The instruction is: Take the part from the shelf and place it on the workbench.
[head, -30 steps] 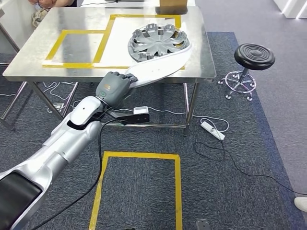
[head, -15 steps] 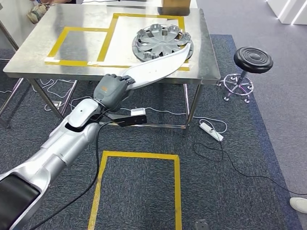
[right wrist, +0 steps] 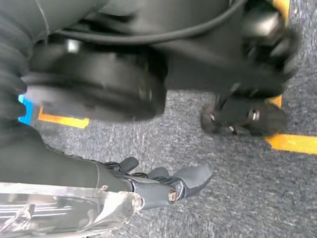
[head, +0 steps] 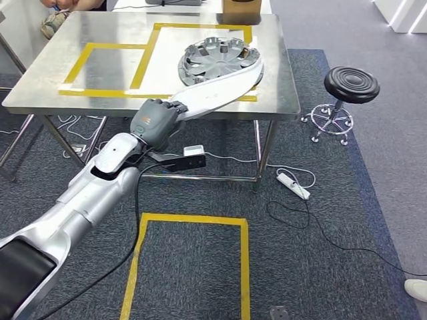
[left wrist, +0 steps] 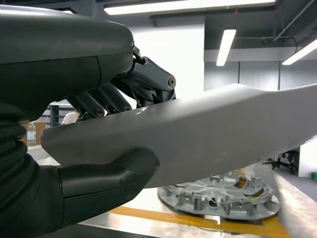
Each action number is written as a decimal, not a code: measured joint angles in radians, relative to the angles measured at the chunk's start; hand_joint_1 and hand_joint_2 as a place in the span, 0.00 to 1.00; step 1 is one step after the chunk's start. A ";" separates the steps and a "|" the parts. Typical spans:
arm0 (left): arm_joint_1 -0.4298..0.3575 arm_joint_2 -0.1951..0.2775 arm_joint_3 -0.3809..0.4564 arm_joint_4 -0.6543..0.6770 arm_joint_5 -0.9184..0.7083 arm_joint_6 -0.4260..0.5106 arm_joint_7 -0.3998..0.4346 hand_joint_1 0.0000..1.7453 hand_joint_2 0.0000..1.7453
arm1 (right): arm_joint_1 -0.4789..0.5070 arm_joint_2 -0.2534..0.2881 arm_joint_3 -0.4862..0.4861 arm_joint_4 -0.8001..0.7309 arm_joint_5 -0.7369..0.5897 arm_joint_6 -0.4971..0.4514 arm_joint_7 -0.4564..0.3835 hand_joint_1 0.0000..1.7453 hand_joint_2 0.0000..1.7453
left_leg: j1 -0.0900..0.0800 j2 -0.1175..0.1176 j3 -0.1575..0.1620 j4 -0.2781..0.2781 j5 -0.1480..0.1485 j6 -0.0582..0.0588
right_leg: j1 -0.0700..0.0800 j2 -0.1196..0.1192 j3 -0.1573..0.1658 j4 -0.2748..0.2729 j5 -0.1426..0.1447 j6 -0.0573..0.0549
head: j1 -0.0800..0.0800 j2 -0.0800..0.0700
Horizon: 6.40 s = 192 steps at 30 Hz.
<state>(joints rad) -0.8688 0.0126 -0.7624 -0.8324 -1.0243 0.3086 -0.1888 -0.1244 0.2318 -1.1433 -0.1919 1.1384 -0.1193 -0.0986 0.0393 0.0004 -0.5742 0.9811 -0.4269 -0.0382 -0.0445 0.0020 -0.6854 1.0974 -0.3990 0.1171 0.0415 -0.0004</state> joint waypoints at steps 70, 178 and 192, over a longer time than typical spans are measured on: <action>0.008 -0.004 0.007 0.001 -0.012 -0.003 0.008 1.00 1.00 | 0.000 0.004 -0.002 0.000 0.004 -0.005 -0.001 0.00 1.00 | -0.032 -0.008 -0.076 0.150 -0.083 -0.005 | 0.031 0.008 0.073 -0.080 -0.019 -0.100 | -0.032 0.000; 0.014 0.018 0.006 -0.002 -0.016 -0.022 0.017 1.00 1.00 | 0.001 0.006 -0.002 0.000 0.013 0.000 -0.001 0.00 1.00 | -0.029 -0.012 -0.062 0.016 0.028 0.043 | 0.042 0.008 0.041 0.057 -0.136 -0.064 | -0.017 0.000; 0.015 0.019 0.006 -0.003 -0.017 -0.024 0.017 1.00 1.00 | -0.001 0.007 -0.002 0.000 0.014 0.001 -0.002 0.00 1.00 | -0.030 -0.012 -0.034 0.064 -0.047 -0.002 | 0.035 0.011 0.061 -0.068 -0.027 -0.099 | -0.024 0.000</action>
<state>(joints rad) -0.8538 0.0320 -0.7561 -0.8350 -1.0416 0.2849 -0.1720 -0.1250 0.2388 -1.1453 -0.1919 1.1521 -0.1183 -0.1004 0.0088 -0.0118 -0.6081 1.0455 -0.4735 -0.0406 -0.0094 0.0127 -0.6243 1.0298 -0.4256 0.0179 0.0176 -0.0004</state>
